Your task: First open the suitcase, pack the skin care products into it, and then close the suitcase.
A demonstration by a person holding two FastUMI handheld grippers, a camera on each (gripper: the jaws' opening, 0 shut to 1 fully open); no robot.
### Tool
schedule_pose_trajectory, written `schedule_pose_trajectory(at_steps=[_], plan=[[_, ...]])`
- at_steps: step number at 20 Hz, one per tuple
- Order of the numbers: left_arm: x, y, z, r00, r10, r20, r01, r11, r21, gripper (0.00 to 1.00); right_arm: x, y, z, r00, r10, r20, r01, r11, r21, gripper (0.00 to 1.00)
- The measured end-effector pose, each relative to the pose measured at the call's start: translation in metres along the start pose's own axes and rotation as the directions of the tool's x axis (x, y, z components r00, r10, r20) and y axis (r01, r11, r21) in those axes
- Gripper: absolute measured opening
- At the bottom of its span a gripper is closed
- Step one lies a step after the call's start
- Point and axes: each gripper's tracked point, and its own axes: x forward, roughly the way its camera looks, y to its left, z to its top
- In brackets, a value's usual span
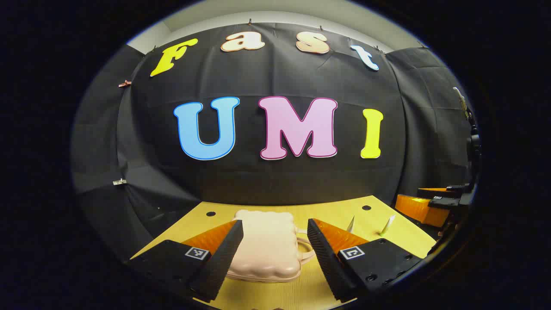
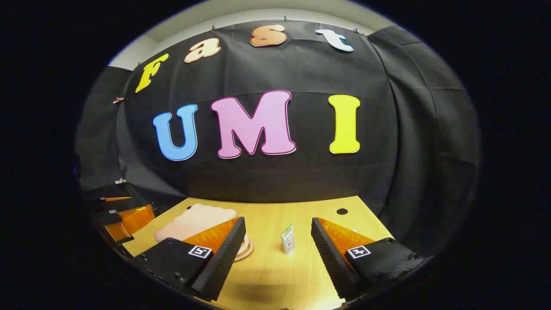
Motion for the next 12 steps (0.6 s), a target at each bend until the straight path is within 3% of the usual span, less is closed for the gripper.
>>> schedule_pose_trajectory(at_steps=[12], plan=[[0.008,-0.010,-0.003,1.000,-0.014,-0.012,0.014,1.000,-0.021,0.94,0.003,-0.011,0.001,1.000,-0.011,-0.006,0.011,1.000,-0.008,0.97]])
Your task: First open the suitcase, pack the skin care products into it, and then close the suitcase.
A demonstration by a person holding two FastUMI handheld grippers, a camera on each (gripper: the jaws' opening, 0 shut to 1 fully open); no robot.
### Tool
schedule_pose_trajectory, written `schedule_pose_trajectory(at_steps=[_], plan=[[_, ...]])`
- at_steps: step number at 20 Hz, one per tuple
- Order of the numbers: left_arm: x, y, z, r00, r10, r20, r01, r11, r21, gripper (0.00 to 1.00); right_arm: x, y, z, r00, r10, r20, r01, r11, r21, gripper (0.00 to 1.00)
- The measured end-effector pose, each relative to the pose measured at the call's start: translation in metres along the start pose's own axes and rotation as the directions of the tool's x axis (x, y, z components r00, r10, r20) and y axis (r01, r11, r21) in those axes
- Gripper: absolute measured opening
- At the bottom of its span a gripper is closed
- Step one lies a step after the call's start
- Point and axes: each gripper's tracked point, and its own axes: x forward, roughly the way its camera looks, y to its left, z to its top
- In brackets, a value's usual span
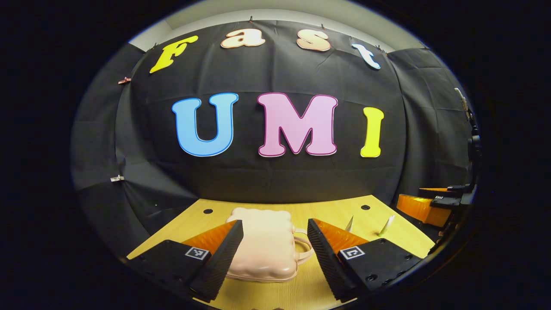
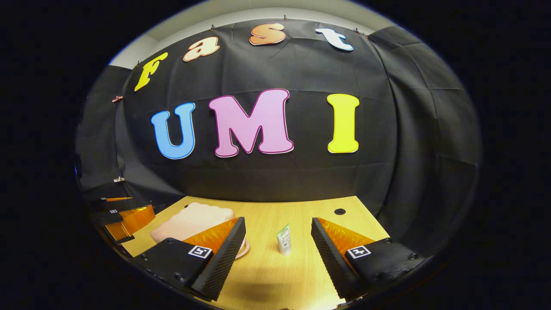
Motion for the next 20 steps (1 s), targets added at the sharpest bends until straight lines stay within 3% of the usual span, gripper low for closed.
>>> schedule_pose_trajectory(at_steps=[8,13,20], plan=[[0.008,-0.013,-0.002,1.000,-0.027,-0.011,0.027,1.000,0.009,0.94,-0.003,-0.010,-0.001,1.000,-0.021,-0.002,0.021,1.000,0.008,0.97],[0.045,-0.045,-0.014,0.994,-0.092,-0.061,0.093,0.996,0.012,0.95,0.005,-0.021,0.002,0.999,-0.047,-0.005,0.047,0.998,0.040,0.97],[0.133,-0.115,-0.091,0.958,-0.182,-0.222,0.202,0.977,0.068,0.94,0.013,-0.043,-0.023,0.998,-0.052,-0.047,0.051,0.998,-0.029,0.96]])
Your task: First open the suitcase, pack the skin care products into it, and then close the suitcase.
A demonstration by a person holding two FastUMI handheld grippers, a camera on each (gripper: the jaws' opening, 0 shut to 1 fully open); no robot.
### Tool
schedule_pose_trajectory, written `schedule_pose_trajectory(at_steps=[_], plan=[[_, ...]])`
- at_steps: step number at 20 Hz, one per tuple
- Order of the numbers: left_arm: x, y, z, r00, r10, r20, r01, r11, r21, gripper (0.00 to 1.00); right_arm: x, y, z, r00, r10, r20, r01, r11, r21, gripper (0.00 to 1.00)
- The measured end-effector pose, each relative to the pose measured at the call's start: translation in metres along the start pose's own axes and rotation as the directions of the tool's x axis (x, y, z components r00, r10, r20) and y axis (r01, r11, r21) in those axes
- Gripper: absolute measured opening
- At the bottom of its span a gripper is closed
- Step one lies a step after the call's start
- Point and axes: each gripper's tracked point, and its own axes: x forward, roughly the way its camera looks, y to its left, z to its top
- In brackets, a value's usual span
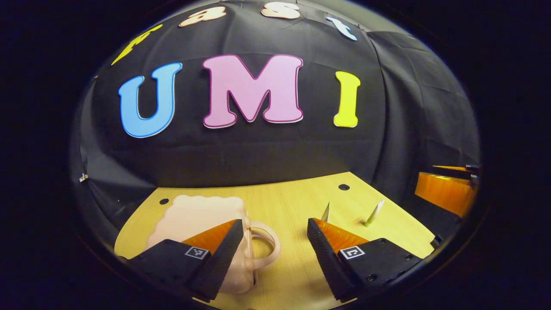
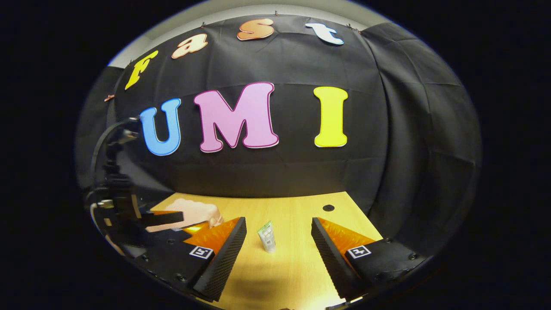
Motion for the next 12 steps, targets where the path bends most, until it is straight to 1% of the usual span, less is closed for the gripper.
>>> schedule_pose_trajectory(at_steps=[2,4,6,8,9,10,12], plan=[[0.034,-0.003,-0.023,0.998,0.012,-0.065,-0.009,0.999,0.051,0.94,0.000,-0.003,-0.017,0.999,0.007,-0.037,-0.007,1.000,-0.019,0.96],[0.064,-0.007,-0.048,0.992,0.018,-0.123,-0.005,0.995,0.102,0.93,0.001,-0.005,-0.035,0.996,0.016,-0.087,-0.017,1.000,-0.011,0.96],[0.085,-0.007,-0.064,0.986,0.030,-0.164,-0.007,0.990,0.141,0.89,0.004,-0.012,-0.045,0.993,0.011,-0.121,-0.012,1.000,-0.009,0.96],[0.100,-0.006,-0.080,0.977,0.048,-0.208,-0.018,0.989,0.144,0.81,0.007,-0.019,-0.052,0.990,0.004,-0.141,-0.005,1.000,-0.010,0.96],[0.104,-0.004,-0.088,0.970,0.078,-0.230,-0.044,0.988,0.148,0.74,0.009,-0.023,-0.054,0.989,-0.005,-0.148,0.004,1.000,-0.009,0.97],[0.108,0.002,-0.093,0.960,0.125,-0.251,-0.085,0.983,0.164,0.71,0.011,-0.027,-0.056,0.988,-0.011,-0.155,0.010,1.000,-0.003,0.96],[0.110,0.014,-0.103,0.935,0.202,-0.291,-0.151,0.971,0.187,0.71,0.015,-0.030,-0.059,0.985,-0.017,-0.169,0.019,1.000,0.015,0.97]])
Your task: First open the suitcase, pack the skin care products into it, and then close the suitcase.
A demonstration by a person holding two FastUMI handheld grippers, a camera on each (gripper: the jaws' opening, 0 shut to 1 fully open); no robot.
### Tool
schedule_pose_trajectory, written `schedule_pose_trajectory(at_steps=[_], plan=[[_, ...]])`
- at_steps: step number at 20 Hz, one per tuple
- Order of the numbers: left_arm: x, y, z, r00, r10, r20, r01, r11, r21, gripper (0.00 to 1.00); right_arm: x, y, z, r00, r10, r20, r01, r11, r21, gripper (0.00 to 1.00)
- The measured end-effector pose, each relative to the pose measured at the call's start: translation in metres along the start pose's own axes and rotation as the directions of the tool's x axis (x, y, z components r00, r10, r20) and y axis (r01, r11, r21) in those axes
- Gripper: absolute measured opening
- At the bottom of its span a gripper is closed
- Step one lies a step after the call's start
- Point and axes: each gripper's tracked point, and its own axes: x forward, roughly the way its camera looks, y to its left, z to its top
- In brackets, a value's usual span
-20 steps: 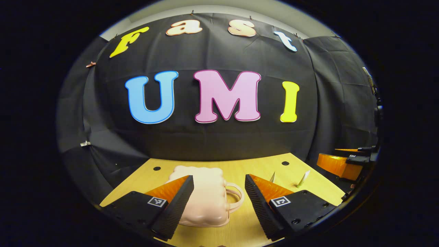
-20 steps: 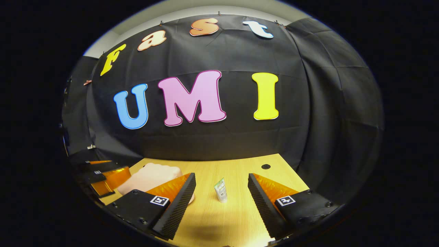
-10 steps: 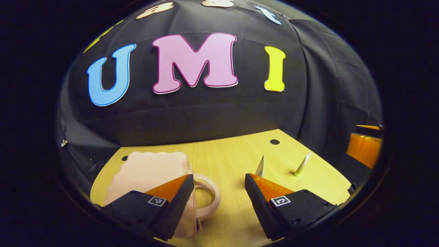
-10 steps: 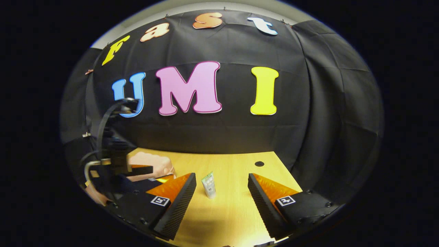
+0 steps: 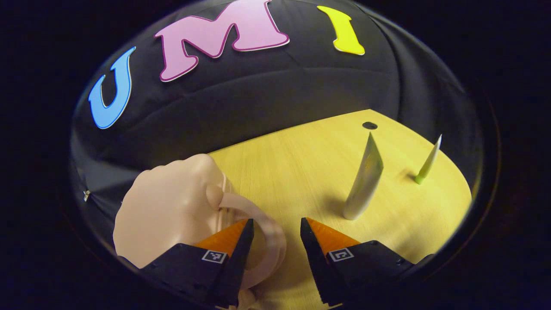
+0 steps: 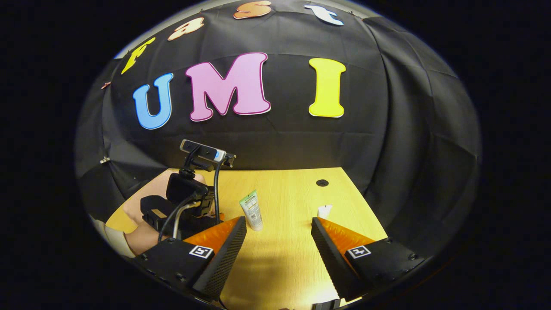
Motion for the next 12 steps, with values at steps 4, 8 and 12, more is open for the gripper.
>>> schedule_pose_trajectory(at_steps=[4,8,12], plan=[[0.002,-0.004,-0.013,0.999,0.014,-0.049,-0.015,0.999,-0.033,0.66,0.002,-0.002,-0.002,1.000,0.004,-0.015,-0.004,1.000,0.018,0.96],[0.006,-0.001,-0.020,0.996,0.000,-0.092,-0.005,0.998,-0.055,0.24,-0.001,-0.003,-0.002,1.000,-0.005,-0.021,0.006,1.000,0.029,0.96],[-0.011,-0.005,0.007,0.995,-0.100,-0.022,0.097,0.991,-0.089,0.13,-0.004,0.002,-0.005,0.999,0.000,-0.041,0.001,1.000,0.030,0.96]])
